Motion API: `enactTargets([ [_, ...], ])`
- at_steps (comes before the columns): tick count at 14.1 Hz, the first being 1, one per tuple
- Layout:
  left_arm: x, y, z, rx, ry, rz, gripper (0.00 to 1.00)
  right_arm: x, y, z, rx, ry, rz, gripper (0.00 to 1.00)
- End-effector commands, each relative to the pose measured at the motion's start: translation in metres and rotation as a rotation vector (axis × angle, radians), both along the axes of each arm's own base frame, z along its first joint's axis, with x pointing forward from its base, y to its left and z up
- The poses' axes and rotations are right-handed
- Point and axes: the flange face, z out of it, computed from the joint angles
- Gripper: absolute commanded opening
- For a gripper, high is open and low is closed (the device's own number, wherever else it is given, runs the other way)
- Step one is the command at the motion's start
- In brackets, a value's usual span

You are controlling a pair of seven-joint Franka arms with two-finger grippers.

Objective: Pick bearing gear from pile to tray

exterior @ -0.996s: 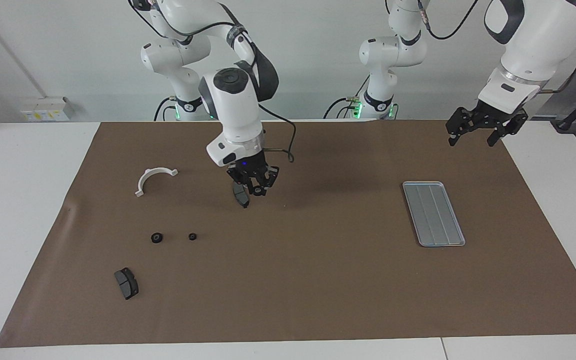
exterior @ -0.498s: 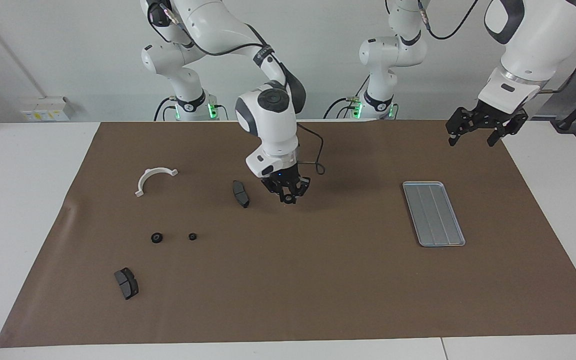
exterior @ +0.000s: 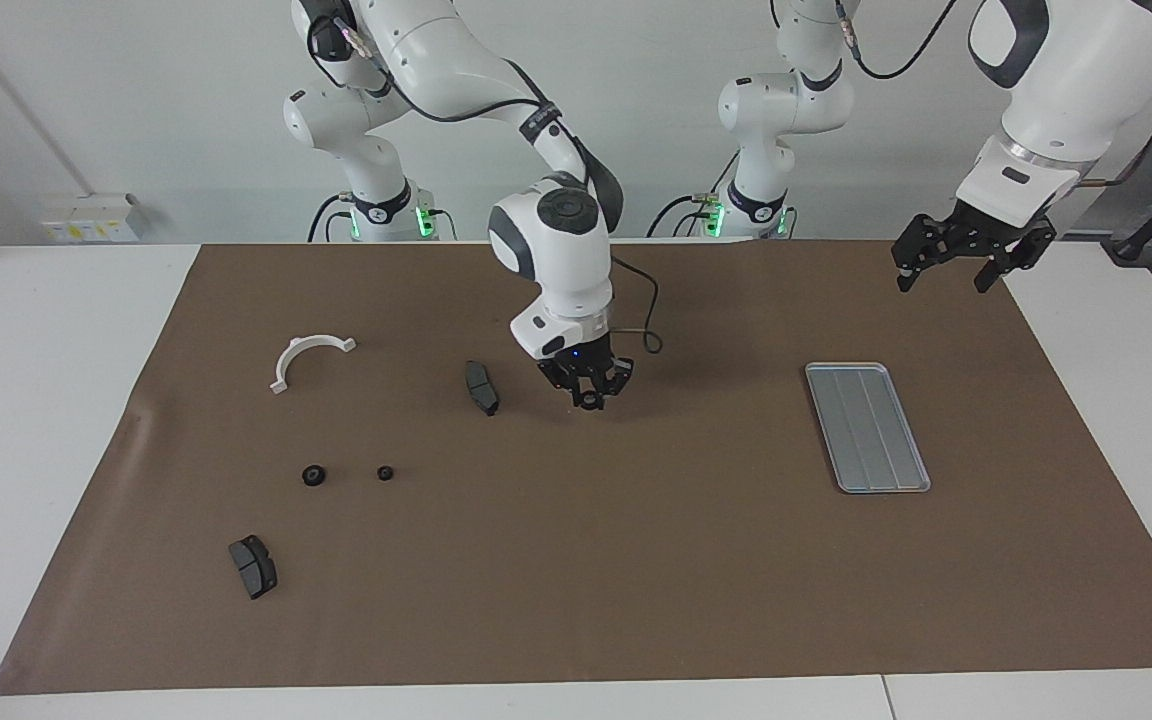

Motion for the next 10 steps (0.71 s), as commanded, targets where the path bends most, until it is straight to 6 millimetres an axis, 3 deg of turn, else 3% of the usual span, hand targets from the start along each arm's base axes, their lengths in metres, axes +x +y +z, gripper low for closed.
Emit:
enactTargets([
  [1,-0.0080,0.0029,0.0013,0.022,-0.008,0.011,1.00,-0.0003,-0.0004,-0.0105,-0.006,-0.013,-0.004,0.24],
  [4,-0.0080,0.0029,0.0013,0.022,-0.008,0.011,1.00,-0.0054,0.0025,-0.0158,-0.002,-0.018,0.004,0.30],
  [5,-0.0080,0.0029,0.0013,0.022,-0.008,0.011,1.00,-0.0057,0.0022,-0.0165,-0.003,-0.017,0.004,0.36],
  [6,-0.0080,0.0029,0.0013,0.022,-0.008,0.011,1.00,-0.0060,0.0032,-0.0158,-0.002,-0.018,0.005,0.65],
  [7,-0.0080,0.0029,0.0013,0.022,-0.008,0.011,1.00,-0.0054,0.0025,-0.0158,-0.001,-0.018,0.001,1.00],
  [10,-0.0080,0.0029,0.0013,0.022,-0.008,0.011,1.00,-0.0062,0.0045,-0.0132,-0.004,-0.014,0.004,1.00],
])
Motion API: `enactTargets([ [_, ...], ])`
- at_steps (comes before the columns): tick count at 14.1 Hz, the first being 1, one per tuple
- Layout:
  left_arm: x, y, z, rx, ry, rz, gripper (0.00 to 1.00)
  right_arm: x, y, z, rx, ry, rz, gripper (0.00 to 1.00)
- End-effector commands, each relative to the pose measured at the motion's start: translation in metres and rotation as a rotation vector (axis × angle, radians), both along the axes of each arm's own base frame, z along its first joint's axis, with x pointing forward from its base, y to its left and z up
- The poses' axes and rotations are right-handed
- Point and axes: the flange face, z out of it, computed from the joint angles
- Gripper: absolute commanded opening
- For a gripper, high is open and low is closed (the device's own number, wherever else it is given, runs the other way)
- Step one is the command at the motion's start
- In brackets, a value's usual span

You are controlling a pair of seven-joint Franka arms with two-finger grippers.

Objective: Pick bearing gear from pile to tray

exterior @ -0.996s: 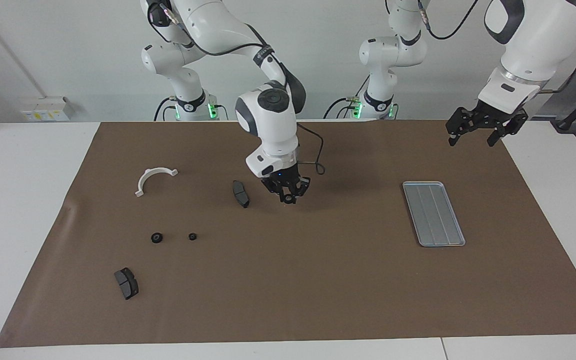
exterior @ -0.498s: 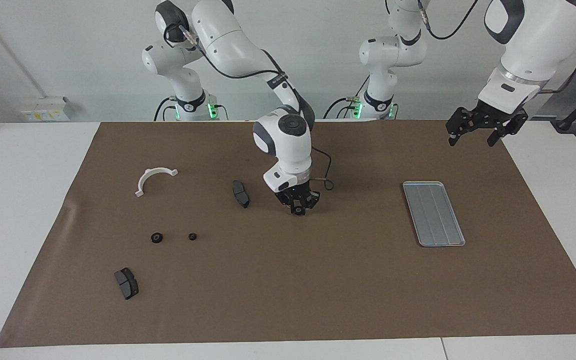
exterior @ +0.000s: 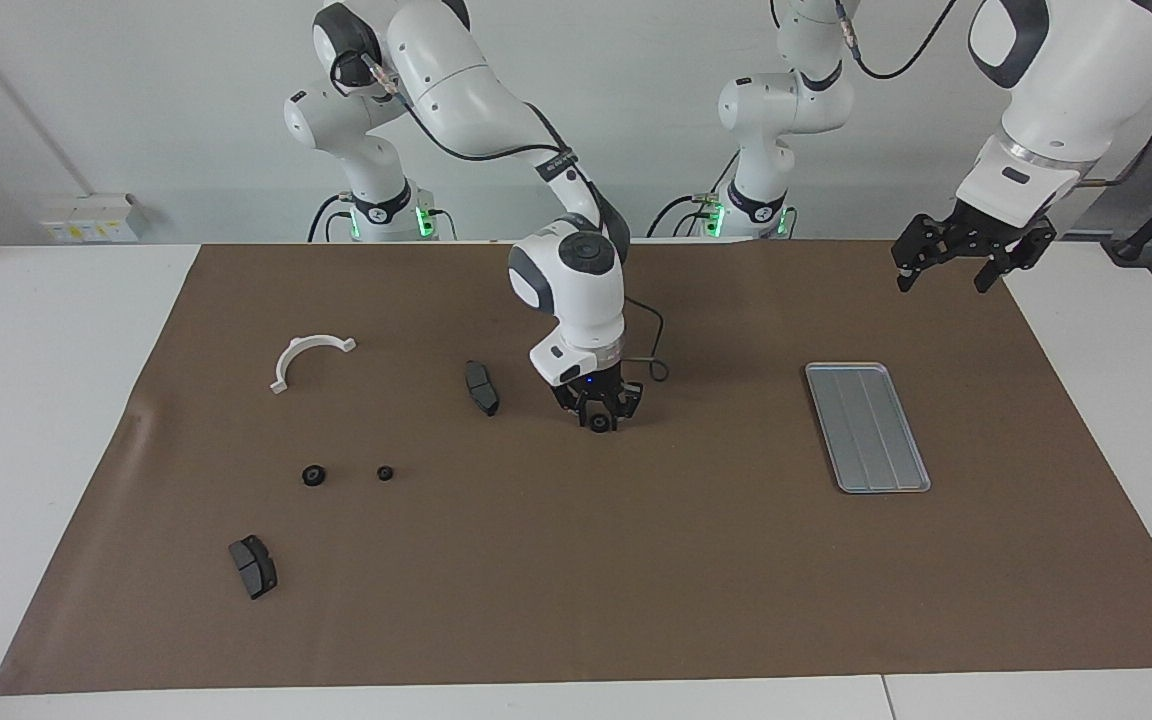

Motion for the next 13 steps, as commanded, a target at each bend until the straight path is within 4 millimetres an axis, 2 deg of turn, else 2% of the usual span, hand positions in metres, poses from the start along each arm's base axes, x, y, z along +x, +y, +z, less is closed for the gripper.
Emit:
enactTargets([
  [1,-0.008,0.003,0.001,0.022,-0.006,0.013,1.00,-0.002,0.001,0.007,-0.008,-0.012,-0.003,1.00],
  [2,-0.008,-0.003,0.001,0.022,-0.008,0.002,1.00,0.002,-0.008,0.026,-0.026,-0.023,0.005,1.00],
  [3,-0.009,-0.007,0.001,0.022,-0.008,-0.007,1.00,0.008,-0.023,0.059,-0.026,-0.044,0.003,1.00],
  [4,-0.009,-0.008,0.001,0.022,-0.008,-0.007,1.00,0.017,-0.043,0.078,-0.030,-0.047,0.002,1.00],
  [7,-0.008,-0.010,0.002,0.021,-0.019,-0.007,1.00,0.034,-0.094,0.112,-0.054,-0.043,0.024,1.00],
  [9,-0.008,-0.027,0.002,0.014,-0.031,-0.034,1.00,0.047,-0.135,0.129,-0.076,-0.034,0.058,1.00],
  [11,-0.011,-0.076,-0.005,0.000,-0.099,-0.103,1.00,0.060,-0.170,0.133,-0.088,-0.031,0.060,1.00],
  [13,-0.034,-0.129,-0.024,-0.019,-0.136,-0.038,1.00,0.073,-0.208,0.131,-0.110,-0.028,0.127,1.00],
])
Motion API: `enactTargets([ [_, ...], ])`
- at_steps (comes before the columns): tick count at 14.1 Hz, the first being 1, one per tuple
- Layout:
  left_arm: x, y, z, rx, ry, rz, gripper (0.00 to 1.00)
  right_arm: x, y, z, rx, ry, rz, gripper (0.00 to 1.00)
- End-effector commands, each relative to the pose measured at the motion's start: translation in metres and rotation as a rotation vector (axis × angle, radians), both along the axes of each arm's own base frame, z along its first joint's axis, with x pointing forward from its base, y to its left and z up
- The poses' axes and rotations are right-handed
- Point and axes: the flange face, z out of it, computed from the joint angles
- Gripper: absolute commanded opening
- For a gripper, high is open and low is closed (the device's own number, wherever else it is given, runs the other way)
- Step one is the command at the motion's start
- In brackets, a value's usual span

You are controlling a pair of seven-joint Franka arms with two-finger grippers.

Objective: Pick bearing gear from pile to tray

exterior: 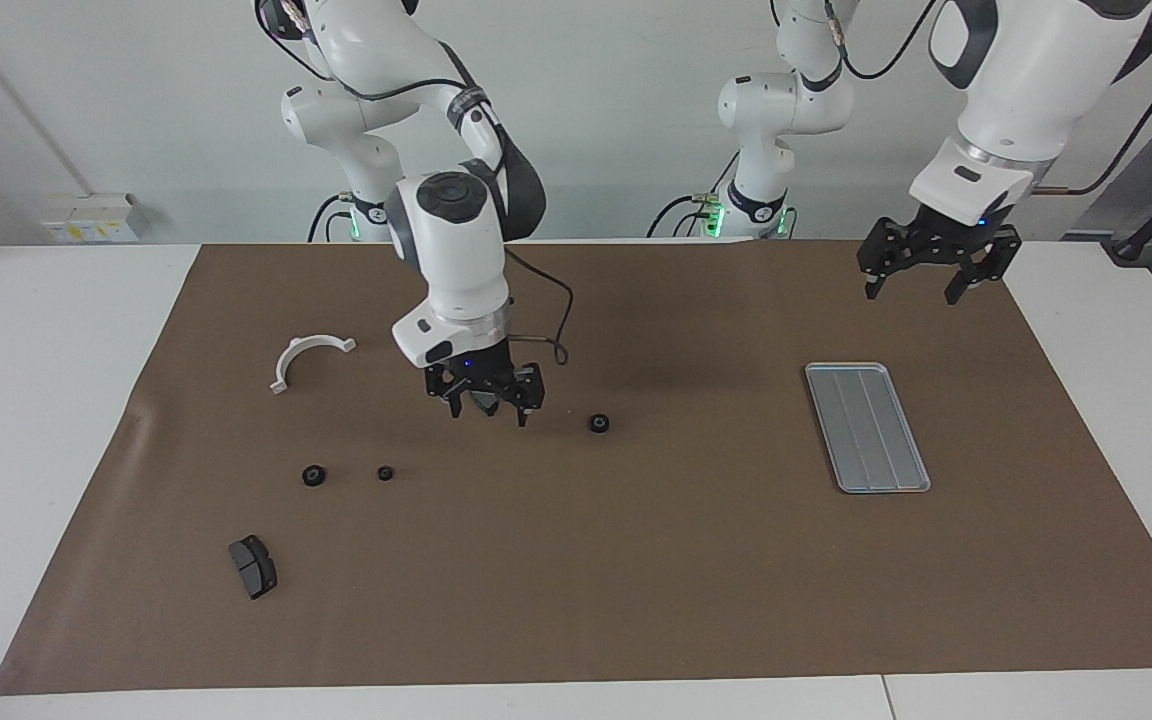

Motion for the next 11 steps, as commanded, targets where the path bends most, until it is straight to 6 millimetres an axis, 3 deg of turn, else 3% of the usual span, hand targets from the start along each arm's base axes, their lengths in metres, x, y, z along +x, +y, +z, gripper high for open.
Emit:
enactTargets([
  [1,-0.040,-0.061,-0.021,-0.019,-0.062,0.051,1.00,0.010,-0.048,-0.006,-0.038,0.014,0.074,1.00],
  [2,-0.044,-0.071,-0.026,-0.025,-0.069,0.053,1.00,0.014,-0.065,-0.008,-0.049,0.018,0.106,1.00],
  [4,-0.057,-0.113,-0.040,-0.043,-0.043,0.062,1.00,0.019,-0.105,-0.019,-0.069,0.029,0.165,1.00],
  [6,-0.060,-0.167,-0.077,-0.063,-0.030,0.119,1.00,0.023,-0.140,-0.027,-0.085,0.045,0.215,1.00],
  [7,-0.057,-0.184,-0.094,-0.079,-0.025,0.133,1.00,0.024,-0.153,-0.031,-0.091,0.053,0.234,1.00],
  [11,-0.047,-0.219,-0.131,-0.169,-0.016,0.145,1.00,0.018,-0.206,-0.067,-0.111,0.021,0.300,1.00],
])
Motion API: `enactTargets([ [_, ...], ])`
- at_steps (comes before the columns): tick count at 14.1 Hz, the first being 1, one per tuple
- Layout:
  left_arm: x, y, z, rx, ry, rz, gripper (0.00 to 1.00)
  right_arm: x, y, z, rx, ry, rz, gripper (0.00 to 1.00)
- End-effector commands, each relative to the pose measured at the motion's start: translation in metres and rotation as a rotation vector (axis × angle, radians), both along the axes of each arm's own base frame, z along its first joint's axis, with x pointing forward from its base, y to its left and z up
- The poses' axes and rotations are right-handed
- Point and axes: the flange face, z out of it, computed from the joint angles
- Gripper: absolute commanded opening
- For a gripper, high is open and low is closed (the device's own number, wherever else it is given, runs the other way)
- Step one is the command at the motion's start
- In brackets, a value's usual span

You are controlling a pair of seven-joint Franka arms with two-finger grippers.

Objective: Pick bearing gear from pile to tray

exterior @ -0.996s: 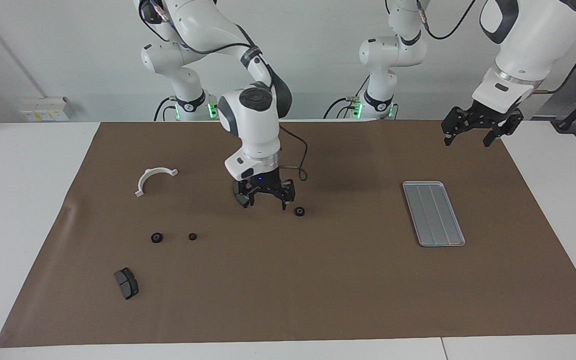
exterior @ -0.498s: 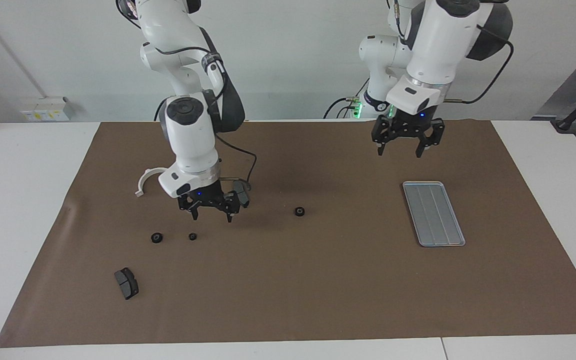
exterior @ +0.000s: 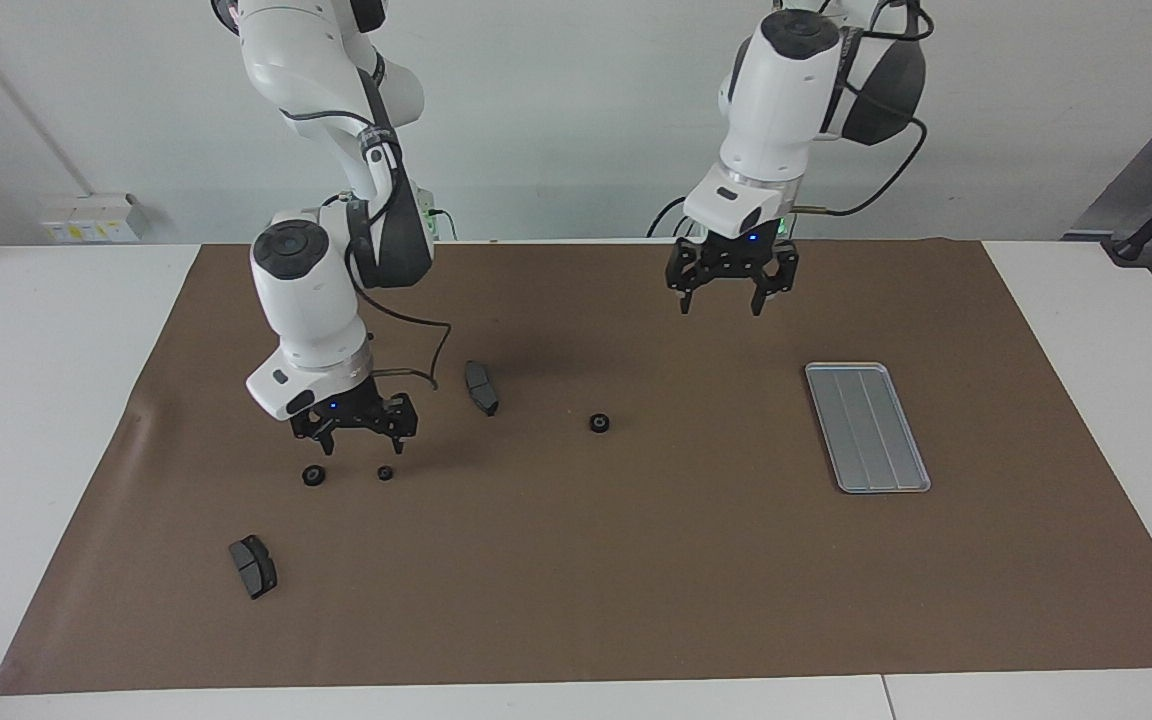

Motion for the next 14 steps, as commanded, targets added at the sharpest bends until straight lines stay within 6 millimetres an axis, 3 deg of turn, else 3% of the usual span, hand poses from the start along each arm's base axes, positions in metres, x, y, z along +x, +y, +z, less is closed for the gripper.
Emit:
enactTargets([
  [1,0.011,-0.012,-0.016,-0.050,-0.007,0.031,1.00,-0.011,-0.022,-0.029,-0.016,-0.009,0.055,1.00],
  [2,0.014,-0.026,-0.031,-0.055,0.001,0.026,1.00,-0.009,-0.028,-0.036,-0.019,-0.009,0.064,1.00],
  [5,0.025,-0.066,-0.100,-0.021,0.056,0.026,1.00,-0.011,-0.046,-0.063,-0.024,0.007,0.074,1.00],
  [10,0.032,-0.072,-0.139,-0.018,0.063,0.048,0.96,-0.022,-0.048,-0.084,-0.020,0.005,0.072,0.98],
  [14,0.036,-0.068,-0.153,0.004,0.068,0.049,0.90,-0.022,-0.051,-0.089,-0.020,0.007,0.070,0.80],
])
